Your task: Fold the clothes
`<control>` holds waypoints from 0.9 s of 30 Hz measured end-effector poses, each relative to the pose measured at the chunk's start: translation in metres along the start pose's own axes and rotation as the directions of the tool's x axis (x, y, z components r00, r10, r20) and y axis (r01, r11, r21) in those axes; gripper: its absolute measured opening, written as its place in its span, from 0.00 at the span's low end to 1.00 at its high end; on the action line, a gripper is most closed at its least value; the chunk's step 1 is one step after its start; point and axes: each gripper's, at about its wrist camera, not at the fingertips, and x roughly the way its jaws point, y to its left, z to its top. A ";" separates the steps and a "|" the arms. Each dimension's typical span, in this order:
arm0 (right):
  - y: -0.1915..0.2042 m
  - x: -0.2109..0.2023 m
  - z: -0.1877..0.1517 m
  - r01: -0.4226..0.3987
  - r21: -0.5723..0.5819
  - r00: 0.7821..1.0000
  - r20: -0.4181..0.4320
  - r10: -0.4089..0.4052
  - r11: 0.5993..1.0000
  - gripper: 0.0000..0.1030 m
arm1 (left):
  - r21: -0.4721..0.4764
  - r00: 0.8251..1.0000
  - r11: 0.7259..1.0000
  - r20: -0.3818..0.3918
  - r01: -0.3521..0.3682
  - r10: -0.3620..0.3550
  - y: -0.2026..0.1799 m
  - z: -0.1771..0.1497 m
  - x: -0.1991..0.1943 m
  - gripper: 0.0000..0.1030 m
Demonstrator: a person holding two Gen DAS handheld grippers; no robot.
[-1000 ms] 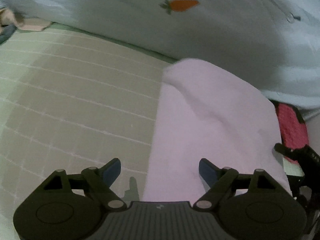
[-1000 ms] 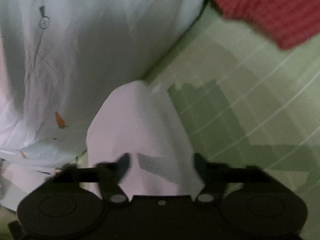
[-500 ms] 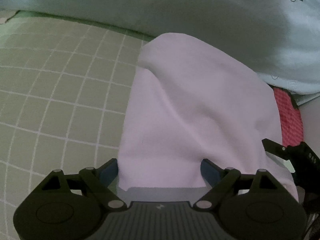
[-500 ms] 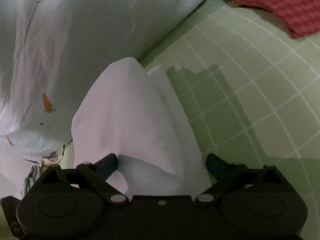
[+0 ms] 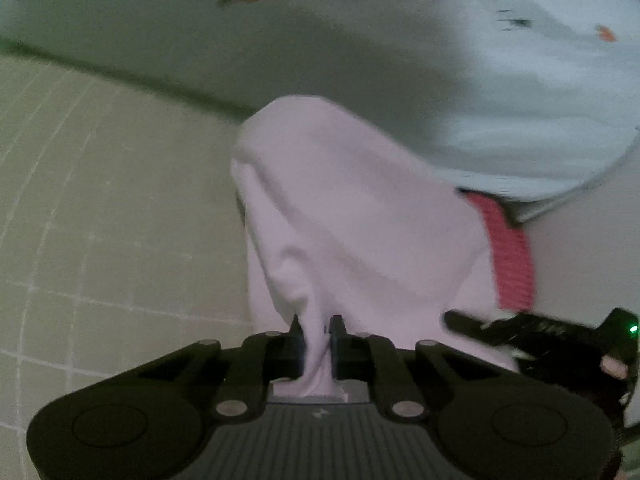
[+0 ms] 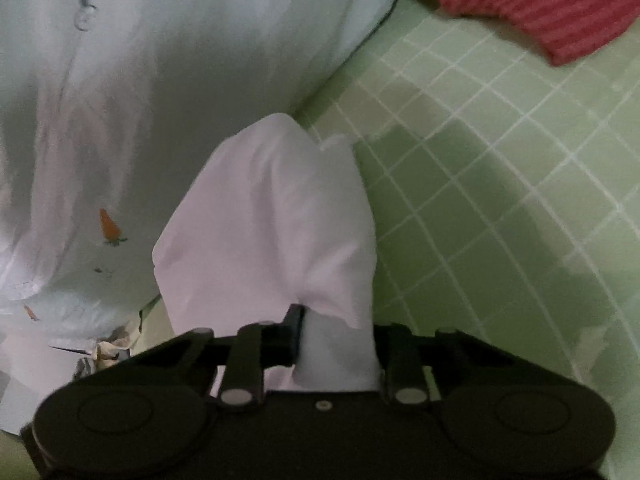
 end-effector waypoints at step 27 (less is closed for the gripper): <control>-0.135 -0.224 0.181 0.030 -0.148 0.930 0.367 0.027 0.989 0.18 | 0.250 0.971 0.952 0.115 0.176 -0.210 -0.326 -0.022 0.135 0.12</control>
